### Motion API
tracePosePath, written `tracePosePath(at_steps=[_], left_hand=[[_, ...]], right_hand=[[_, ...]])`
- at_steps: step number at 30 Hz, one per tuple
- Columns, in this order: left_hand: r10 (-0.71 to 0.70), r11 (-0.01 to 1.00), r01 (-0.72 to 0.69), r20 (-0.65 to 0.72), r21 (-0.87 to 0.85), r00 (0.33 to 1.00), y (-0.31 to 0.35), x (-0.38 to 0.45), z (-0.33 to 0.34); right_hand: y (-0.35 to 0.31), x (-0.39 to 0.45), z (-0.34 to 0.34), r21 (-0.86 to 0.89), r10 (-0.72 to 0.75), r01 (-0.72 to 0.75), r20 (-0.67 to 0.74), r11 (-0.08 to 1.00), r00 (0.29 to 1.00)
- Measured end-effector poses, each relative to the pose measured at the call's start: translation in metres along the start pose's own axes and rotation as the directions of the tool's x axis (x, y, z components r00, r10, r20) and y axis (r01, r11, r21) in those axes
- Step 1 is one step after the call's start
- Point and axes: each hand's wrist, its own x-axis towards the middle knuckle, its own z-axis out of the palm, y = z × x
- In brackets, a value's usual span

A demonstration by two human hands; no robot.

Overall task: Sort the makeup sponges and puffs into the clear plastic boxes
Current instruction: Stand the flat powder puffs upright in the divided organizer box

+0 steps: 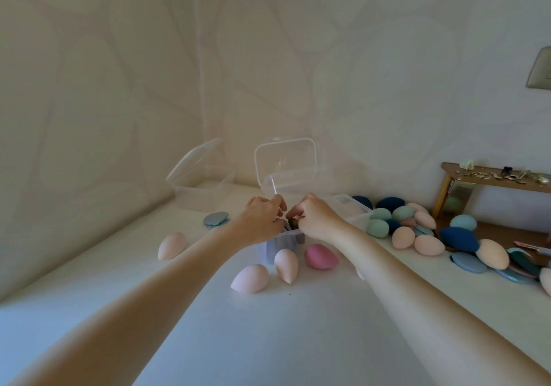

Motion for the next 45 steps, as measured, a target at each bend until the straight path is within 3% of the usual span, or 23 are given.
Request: tracePosePath(at_steps=[5, 12, 17, 20, 22, 24, 26, 28, 30, 33, 37, 45], left_hand=[[0.010, 1.000, -0.010, -0.011, 0.029, 1.000, -0.002, 0.002, -0.001], [0.055, 0.976, -0.057, 0.012, 0.210, 0.998, 0.004, 0.006, 0.002], [0.063, 0.983, -0.060, -0.009, 0.174, 0.998, 0.001, 0.005, 0.002], [0.090, 0.995, -0.078, -0.201, 0.070, 0.975, 0.000, -0.007, -0.010], [0.082, 0.995, -0.099, -0.404, -0.021, 0.911, -0.011, -0.013, -0.020], [-0.037, 0.994, -0.018, -0.497, -0.105, 0.867, -0.030, -0.017, -0.029], [-0.222, 0.972, 0.162, -0.450, -0.168, 0.865, -0.051, -0.015, -0.034], [-0.327, 0.945, 0.313, -0.281, -0.095, 0.902, -0.072, -0.011, -0.031], [-0.323, 0.940, 0.332, -0.110, 0.076, 0.940, -0.085, -0.008, -0.023], [-0.292, 0.934, 0.279, 0.025, 0.222, 0.956, -0.089, -0.004, -0.007], [-0.288, 0.911, 0.283, -0.030, 0.300, 0.957, -0.090, -0.002, 0.000], [-0.353, 0.924, 0.359, -0.066, 0.134, 0.933, -0.094, -0.005, -0.014]], right_hand=[[0.003, -0.009, -0.009, 0.083, -0.008, 0.010, -0.016, 0.996, 1.000], [0.005, -0.009, -0.003, 0.046, -0.059, 0.060, -0.022, 0.997, 0.998], [0.009, -0.010, 0.002, -0.024, -0.101, 0.102, 0.011, 0.995, 0.995], [0.003, -0.011, -0.004, -0.002, -0.112, 0.112, -0.042, 0.994, 0.993], [-0.005, -0.012, -0.010, 0.010, -0.165, 0.167, -0.119, 0.986, 0.979], [-0.015, -0.011, -0.015, 0.017, -0.219, 0.223, -0.148, 0.975, 0.964], [-0.025, -0.006, -0.015, 0.007, -0.256, 0.260, -0.144, 0.966, 0.956], [-0.033, 0.003, -0.009, 0.004, -0.283, 0.286, -0.136, 0.958, 0.949], [-0.038, 0.011, -0.003, 0.014, -0.288, 0.292, -0.118, 0.956, 0.950], [-0.038, 0.018, 0.003, 0.027, -0.266, 0.269, -0.078, 0.963, 0.961], [-0.029, 0.019, 0.005, 0.024, -0.219, 0.221, -0.051, 0.975, 0.974], [-0.022, 0.014, -0.004, 0.079, -0.164, 0.177, -0.151, 0.981, 0.975]])
